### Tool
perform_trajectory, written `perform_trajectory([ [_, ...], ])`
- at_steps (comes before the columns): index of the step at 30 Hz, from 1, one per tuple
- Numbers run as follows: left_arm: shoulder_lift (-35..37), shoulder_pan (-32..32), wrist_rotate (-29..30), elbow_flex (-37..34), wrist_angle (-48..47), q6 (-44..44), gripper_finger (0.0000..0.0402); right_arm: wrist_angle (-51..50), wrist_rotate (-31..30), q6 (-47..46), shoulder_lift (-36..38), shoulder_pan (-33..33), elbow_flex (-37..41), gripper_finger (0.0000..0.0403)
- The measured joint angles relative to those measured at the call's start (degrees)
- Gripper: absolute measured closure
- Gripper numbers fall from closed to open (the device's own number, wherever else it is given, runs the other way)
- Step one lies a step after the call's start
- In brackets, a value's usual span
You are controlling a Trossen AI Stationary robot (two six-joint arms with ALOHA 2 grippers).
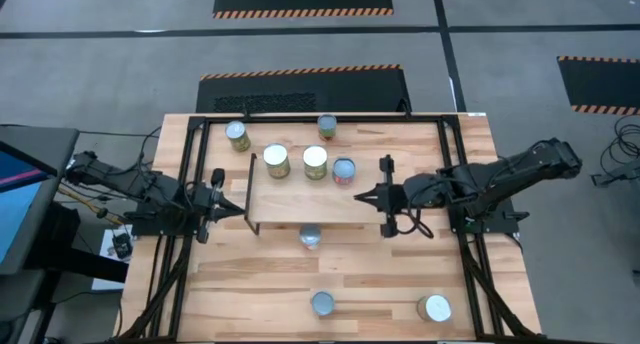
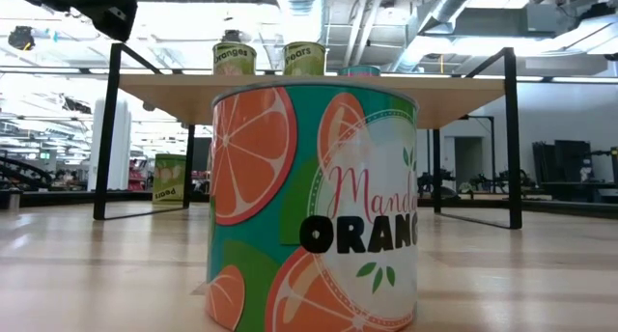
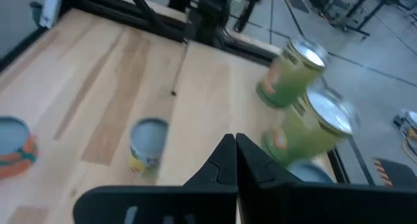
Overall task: Pick and place cans onto a shelf
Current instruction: Put the canned pineapple on the shelf
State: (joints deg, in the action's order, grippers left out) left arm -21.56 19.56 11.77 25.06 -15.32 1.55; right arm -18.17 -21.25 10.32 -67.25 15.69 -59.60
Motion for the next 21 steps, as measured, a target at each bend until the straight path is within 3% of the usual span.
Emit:
perform_trajectory([
  [10,0.49,-7.72,-8.94,0.0,2.81,-1.42,0.0401,-1.38,0.74,-4.18,-8.29,2.69,-4.91,0.0387],
  [21,0.11,-8.58,-8.26,0.02,3.33,-3.94,0.0401,-2.71,2.0,-9.06,-26.32,7.88,-18.35,0.0321],
])
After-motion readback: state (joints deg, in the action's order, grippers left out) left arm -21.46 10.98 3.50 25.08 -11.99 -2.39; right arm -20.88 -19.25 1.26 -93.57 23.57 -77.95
